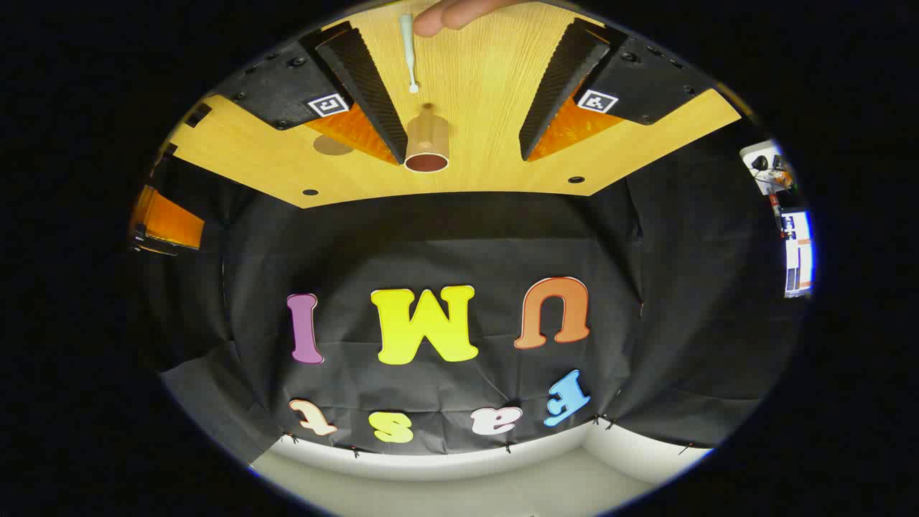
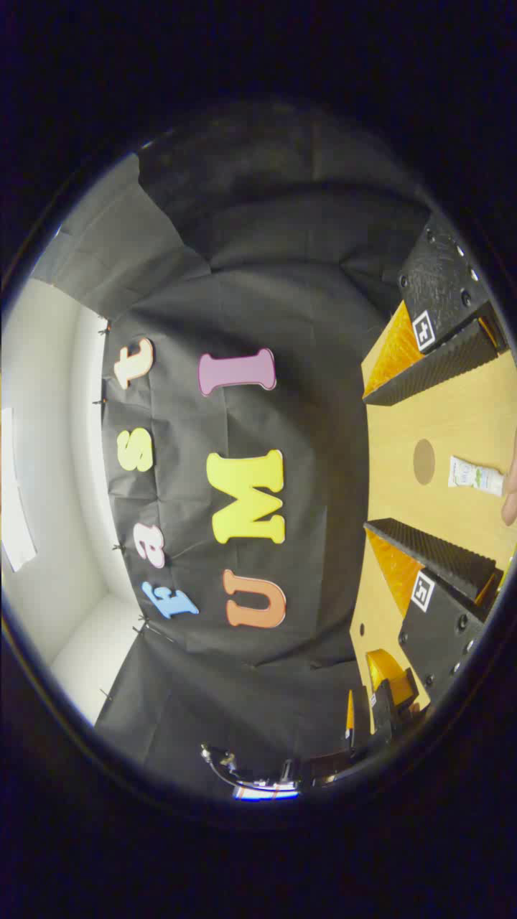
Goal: Put the toothbrush and toothpaste on the desktop into the cup, then pick up the cup and place it on the coaster on the desktop.
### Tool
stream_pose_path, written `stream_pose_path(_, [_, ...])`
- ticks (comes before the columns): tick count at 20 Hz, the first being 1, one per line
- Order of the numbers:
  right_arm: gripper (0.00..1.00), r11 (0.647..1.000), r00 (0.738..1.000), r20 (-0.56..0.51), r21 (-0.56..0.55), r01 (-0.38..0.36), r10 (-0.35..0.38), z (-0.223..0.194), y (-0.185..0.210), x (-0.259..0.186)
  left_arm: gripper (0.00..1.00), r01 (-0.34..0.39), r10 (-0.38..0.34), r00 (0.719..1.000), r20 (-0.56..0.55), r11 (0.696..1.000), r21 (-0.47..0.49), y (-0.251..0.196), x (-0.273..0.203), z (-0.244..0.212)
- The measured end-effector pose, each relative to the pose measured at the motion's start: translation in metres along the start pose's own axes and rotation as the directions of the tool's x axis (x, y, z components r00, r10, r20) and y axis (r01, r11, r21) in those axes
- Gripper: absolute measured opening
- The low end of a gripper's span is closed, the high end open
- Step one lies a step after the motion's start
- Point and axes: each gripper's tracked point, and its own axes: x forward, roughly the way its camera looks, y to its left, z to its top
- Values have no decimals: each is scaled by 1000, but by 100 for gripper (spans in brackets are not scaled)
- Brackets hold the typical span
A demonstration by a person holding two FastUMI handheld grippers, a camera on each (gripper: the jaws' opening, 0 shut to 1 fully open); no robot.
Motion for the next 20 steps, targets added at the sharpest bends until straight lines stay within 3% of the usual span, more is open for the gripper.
stream_pose_path(5, [94,999,1000,-9,26,29,-29,-5,-18,2,99,0,-2,998,-69,1000,-16,-1,5,-16])
stream_pose_path(6, [98,999,999,-6,24,32,-32,-3,-19,2,99,3,-3,998,-67,1000,-9,-2,5,-15])
stream_pose_path(14, [95,1000,1000,-4,-14,18,-18,-7,-11,2,99,11,-12,995,-95,1000,-8,-6,11,-30])
stream_pose_path(17, [93,1000,999,-34,-25,13,-14,-22,-9,5,99,20,-20,979,-204,1000,-2,-13,19,-67])
stream_pose_path(20, [95,1000,997,-83,-22,-3,1,-40,-5,12,99,71,-70,938,-340,997,-10,-31,22,-112])
